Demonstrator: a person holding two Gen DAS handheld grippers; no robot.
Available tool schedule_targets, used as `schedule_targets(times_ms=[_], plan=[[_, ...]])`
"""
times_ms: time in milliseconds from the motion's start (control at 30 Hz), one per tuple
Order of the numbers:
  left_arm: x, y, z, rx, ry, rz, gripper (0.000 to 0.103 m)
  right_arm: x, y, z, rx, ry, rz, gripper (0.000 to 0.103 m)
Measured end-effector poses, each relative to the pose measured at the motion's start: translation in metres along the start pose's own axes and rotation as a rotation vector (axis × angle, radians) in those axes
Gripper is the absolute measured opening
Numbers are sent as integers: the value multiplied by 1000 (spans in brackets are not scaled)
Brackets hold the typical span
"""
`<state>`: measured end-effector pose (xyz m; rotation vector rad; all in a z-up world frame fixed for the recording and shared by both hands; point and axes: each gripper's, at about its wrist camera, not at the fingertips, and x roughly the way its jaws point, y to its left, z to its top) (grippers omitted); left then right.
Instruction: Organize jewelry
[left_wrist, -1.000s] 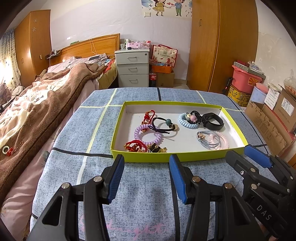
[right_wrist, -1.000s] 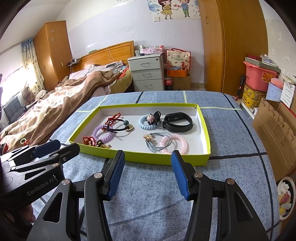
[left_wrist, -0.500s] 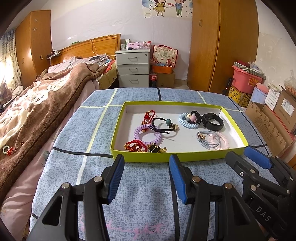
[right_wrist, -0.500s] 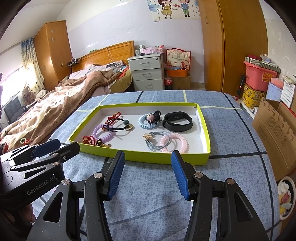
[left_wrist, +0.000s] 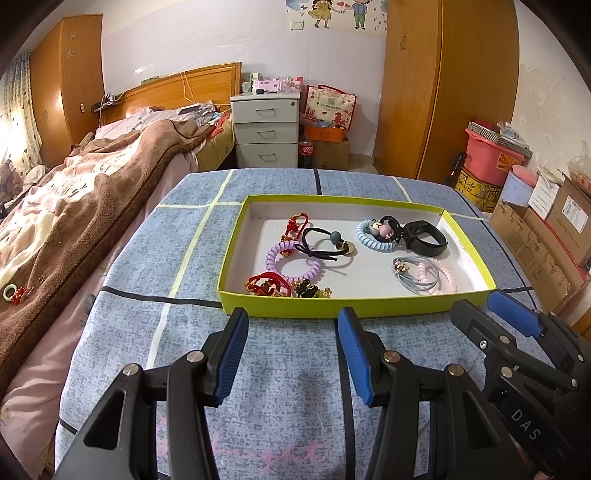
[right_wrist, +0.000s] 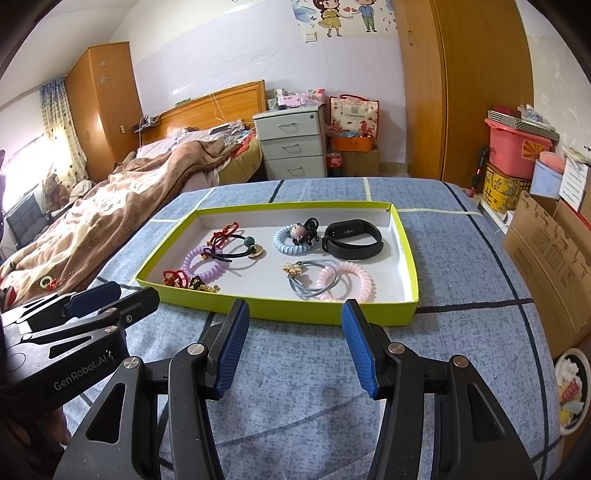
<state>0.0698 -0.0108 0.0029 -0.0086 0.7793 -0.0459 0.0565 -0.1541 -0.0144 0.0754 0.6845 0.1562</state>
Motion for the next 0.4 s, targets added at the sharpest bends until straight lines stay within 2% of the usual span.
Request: schedule_targets(times_ms=[400], plan=[[-3,-1,1,-2,-10,7,53,0,0,0,1,-1,0,53]])
